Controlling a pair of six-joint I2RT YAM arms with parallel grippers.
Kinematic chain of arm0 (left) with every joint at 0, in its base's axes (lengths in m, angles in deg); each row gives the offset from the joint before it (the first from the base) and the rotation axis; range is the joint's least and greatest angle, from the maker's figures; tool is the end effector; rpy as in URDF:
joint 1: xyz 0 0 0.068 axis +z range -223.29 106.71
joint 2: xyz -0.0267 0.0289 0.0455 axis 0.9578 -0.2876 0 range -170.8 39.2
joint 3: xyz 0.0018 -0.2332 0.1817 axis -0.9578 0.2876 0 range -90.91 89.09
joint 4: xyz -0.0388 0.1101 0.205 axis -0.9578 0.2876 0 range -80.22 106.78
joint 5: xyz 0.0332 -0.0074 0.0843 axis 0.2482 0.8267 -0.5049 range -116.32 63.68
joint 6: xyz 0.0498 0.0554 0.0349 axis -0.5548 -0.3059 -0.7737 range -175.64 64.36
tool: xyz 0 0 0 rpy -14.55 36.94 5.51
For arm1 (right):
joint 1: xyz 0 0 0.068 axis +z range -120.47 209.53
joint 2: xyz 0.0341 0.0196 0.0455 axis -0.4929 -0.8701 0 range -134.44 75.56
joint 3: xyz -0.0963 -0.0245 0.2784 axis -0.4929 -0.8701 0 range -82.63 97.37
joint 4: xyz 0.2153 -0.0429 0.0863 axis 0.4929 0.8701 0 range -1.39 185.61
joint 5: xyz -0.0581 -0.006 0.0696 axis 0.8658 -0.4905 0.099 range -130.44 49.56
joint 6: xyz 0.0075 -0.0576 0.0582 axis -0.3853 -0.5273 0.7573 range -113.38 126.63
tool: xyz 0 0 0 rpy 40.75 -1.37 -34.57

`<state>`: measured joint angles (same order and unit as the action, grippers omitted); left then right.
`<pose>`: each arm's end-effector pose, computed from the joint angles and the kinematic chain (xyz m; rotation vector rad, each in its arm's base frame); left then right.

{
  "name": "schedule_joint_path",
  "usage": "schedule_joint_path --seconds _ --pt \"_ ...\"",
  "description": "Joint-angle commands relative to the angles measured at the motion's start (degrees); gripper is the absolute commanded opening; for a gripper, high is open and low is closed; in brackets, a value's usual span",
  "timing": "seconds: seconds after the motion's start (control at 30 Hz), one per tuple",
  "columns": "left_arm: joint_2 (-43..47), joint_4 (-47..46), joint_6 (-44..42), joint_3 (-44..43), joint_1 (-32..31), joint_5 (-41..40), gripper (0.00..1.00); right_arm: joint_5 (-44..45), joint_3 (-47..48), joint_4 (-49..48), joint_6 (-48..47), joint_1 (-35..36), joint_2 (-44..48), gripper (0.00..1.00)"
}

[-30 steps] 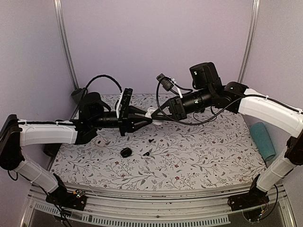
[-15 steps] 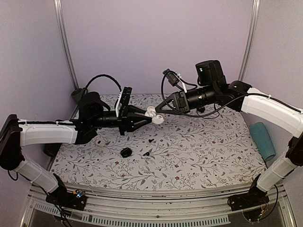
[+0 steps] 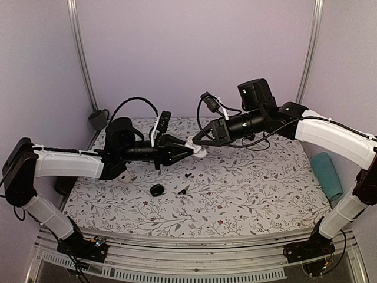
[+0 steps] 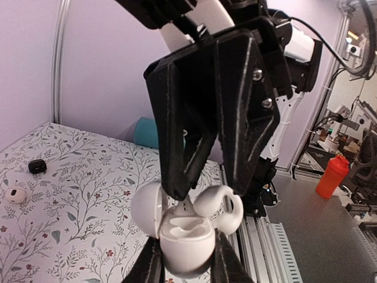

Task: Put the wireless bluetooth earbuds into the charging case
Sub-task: Pick up the left earbud from the left side groove of the charging case, then place the left earbud at the center of the board.

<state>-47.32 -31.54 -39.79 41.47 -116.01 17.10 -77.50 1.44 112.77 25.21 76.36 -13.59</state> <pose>0.2129 -0.2637 0.3158 1.0072 1.3867 -1.3573 0.2094 0.2863 0.3774 -0.9650 2.0473 1.3299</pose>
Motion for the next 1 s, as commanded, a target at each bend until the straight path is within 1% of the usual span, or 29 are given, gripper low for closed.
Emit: schedule_joint_path --seconds 0.0,0.03,0.13,0.27,0.4,0.5,0.6,0.73,0.97 --pt "-4.7 -1.9 3.9 -2.0 0.6 -2.8 0.0 6.0 -0.6 -0.6 0.6 0.1 -1.4 0.29" --pt "-6.1 -3.0 4.7 -1.8 0.8 -3.4 0.0 7.7 -1.6 -1.3 1.3 0.0 -1.6 0.29" --pt "-10.1 -7.2 7.9 -1.2 1.5 -3.3 0.0 9.1 -4.3 -3.6 2.6 -0.6 -2.8 0.29" --pt "-15.8 -8.7 7.9 -2.0 2.2 -5.4 0.0 11.2 -8.4 -6.8 4.5 -2.6 -4.3 0.29" --pt "-21.9 -15.5 10.7 -1.6 3.4 -5.5 0.0 13.5 -12.8 -10.3 7.2 -5.4 -4.7 0.3" --pt "-24.8 -18.3 11.6 -1.7 3.8 -5.4 0.0 14.3 -15.5 -12.5 9.6 -6.2 -4.3 0.34" --pt "-25.6 -19.3 11.4 -1.9 3.8 -5.7 0.0 14.0 -17.5 -14.5 12.1 -6.2 -4.4 0.37" --pt "-27.4 -19.6 11.0 -2.1 3.8 -5.6 0.0 12.8 -20.2 -18.7 15.4 -6.2 -5.0 0.36" --pt "-26.8 -18.0 9.4 -1.7 3.7 -5.6 0.0 11.5 -18.4 -19.0 17.7 -6.1 -5.8 0.33"
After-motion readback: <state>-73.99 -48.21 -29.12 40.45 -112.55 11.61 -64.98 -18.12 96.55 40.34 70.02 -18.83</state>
